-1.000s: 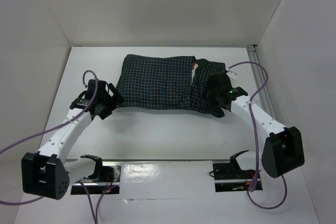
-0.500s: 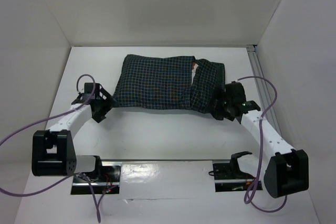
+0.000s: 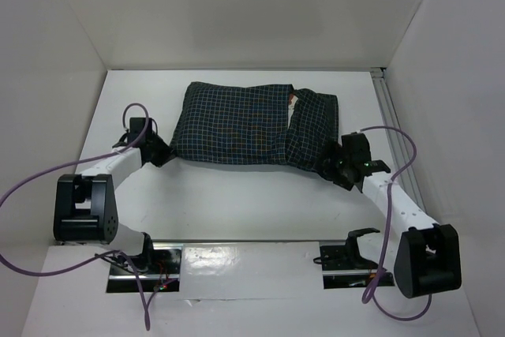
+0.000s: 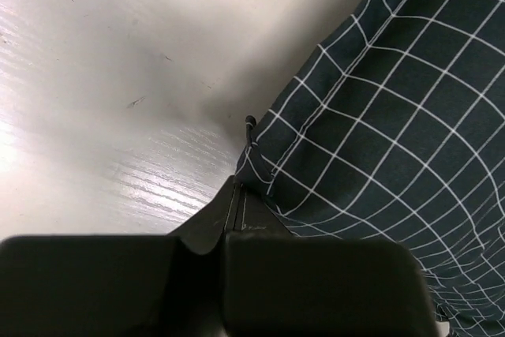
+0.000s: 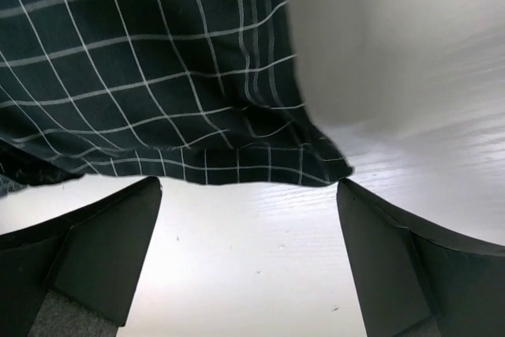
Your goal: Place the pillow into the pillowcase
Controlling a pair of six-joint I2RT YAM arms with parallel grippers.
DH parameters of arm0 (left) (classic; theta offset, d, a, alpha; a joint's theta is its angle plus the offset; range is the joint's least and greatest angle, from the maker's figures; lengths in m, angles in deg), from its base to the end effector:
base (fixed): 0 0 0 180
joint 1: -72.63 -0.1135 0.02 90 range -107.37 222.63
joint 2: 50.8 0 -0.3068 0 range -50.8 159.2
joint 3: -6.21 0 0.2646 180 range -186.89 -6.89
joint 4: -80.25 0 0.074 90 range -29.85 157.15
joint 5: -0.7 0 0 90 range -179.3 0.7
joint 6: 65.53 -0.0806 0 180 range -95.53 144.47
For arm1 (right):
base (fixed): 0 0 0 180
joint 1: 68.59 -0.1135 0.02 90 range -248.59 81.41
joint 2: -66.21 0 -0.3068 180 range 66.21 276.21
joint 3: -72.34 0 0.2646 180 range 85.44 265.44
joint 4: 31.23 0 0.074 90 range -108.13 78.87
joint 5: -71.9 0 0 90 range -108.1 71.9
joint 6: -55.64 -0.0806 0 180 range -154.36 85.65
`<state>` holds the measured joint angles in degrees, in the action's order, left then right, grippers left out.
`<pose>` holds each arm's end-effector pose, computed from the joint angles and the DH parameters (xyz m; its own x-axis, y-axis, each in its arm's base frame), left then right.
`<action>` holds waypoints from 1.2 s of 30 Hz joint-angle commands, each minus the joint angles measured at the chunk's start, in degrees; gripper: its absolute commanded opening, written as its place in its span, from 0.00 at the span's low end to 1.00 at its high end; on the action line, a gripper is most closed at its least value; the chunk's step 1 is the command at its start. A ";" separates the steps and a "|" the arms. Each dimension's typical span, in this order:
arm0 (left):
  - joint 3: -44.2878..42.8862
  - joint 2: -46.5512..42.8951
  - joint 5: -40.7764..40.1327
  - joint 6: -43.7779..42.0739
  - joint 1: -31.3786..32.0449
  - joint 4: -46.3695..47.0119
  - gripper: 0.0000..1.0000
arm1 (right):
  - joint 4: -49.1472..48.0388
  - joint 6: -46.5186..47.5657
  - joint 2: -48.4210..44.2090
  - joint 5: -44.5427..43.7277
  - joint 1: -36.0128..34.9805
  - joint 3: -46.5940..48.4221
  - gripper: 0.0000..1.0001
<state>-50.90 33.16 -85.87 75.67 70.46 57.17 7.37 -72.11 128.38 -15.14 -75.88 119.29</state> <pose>0.3232 0.0074 0.1809 -0.4797 -0.7967 -0.3677 -0.5955 0.6034 -0.5304 0.2210 0.0325 0.1906 -0.7292 0.5231 -0.4412 0.3661 0.8429 0.3944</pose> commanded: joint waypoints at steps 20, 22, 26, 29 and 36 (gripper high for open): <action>-8.88 -9.95 -0.78 -1.45 -0.90 -8.03 0.00 | -3.54 -0.21 -10.99 -12.78 1.05 6.46 0.00; -11.09 -13.55 -2.52 -0.67 -0.90 -9.35 0.00 | 0.77 1.45 -13.90 -15.86 1.05 11.65 0.00; -14.42 -16.55 -4.56 -1.19 -0.90 -9.70 0.00 | 4.47 2.60 -14.45 -17.11 1.05 16.68 0.00; -15.84 -16.55 -3.25 -3.47 -1.52 -13.14 0.00 | 5.09 3.22 -13.92 -15.89 1.05 17.31 0.00; -9.26 -8.56 -0.52 -4.71 -3.88 -13.15 0.85 | 3.33 5.06 -12.78 -10.44 1.05 14.05 0.00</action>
<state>-63.66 21.71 -87.54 72.08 67.85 45.04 9.44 -69.05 115.46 -27.45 -75.07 133.65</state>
